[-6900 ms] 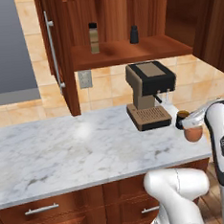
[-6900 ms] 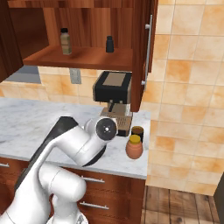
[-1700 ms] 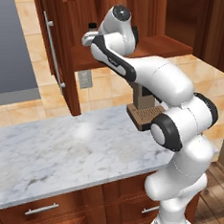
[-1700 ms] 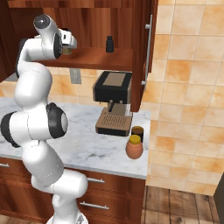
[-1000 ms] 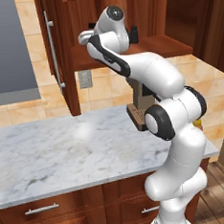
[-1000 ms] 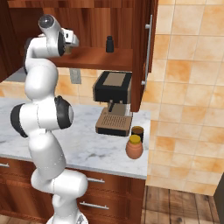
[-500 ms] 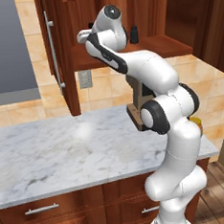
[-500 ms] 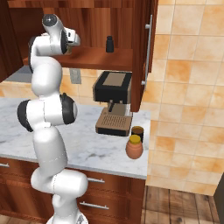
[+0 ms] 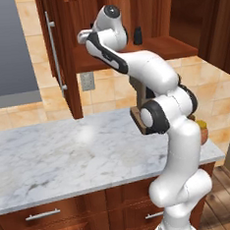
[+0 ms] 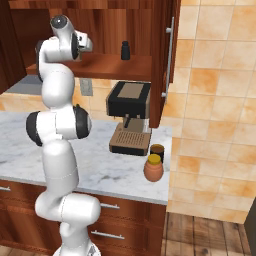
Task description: Pick the cinnamon and honey bottle from the cabinet and place them next to the mug.
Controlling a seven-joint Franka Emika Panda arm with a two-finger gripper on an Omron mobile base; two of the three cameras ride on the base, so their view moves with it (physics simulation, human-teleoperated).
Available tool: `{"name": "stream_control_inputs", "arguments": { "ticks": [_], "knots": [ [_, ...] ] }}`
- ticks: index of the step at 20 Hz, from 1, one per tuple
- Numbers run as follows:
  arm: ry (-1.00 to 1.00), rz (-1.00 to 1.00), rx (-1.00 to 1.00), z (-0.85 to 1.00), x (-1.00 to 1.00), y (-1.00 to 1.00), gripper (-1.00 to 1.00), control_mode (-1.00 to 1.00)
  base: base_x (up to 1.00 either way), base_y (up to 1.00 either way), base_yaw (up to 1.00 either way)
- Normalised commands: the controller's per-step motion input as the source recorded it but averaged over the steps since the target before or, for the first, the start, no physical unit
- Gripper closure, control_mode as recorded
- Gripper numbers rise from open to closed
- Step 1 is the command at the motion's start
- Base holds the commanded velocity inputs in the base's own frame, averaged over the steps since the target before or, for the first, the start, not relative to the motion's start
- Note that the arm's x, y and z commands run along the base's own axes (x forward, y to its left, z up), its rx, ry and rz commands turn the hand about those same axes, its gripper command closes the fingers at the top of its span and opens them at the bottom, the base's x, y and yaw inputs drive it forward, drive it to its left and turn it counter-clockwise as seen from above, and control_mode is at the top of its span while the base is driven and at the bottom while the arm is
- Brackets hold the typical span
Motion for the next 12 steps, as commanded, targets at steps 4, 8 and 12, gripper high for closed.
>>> {"name": "stream_control_inputs", "arguments": {
  "ticks": [4,8,12],
  "knots": [
    [0.00,0.00,0.00,0.00,0.00,0.00,1.00,-1.00,0.00,0.00,0.00],
    [0.00,0.00,0.00,0.00,0.00,0.00,1.00,-1.00,0.00,0.00,0.00],
    [0.00,0.00,0.00,0.00,-0.11,0.00,1.00,-1.00,0.00,0.00,0.00]
  ]
}}
